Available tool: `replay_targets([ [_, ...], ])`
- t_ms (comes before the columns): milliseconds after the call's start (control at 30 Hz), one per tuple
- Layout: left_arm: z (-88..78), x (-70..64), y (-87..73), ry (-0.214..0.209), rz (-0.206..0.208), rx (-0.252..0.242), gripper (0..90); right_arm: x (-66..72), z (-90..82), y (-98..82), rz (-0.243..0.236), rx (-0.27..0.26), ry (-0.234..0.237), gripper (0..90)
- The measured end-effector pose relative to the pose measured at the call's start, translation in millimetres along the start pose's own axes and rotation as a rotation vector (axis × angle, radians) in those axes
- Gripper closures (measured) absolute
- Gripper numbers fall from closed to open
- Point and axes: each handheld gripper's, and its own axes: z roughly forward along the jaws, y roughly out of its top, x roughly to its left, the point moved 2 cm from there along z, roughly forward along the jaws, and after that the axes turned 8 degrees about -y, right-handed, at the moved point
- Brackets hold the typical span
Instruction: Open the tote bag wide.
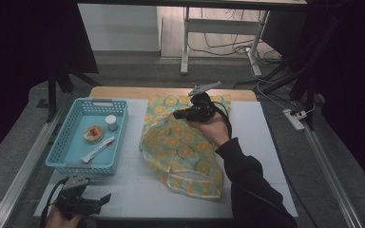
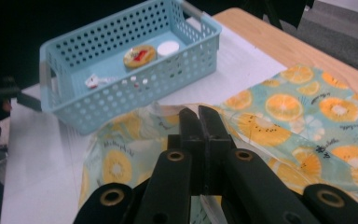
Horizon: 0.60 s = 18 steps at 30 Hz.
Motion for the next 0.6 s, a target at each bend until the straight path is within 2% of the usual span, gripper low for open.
replay_targets([
  [600, -1.6, 1.0, -0.5, -0.003, -0.012, -0.015, 0.0, 2.3, -3.6, 33.5, 0.001, -0.066, -0.024, 90.0],
])
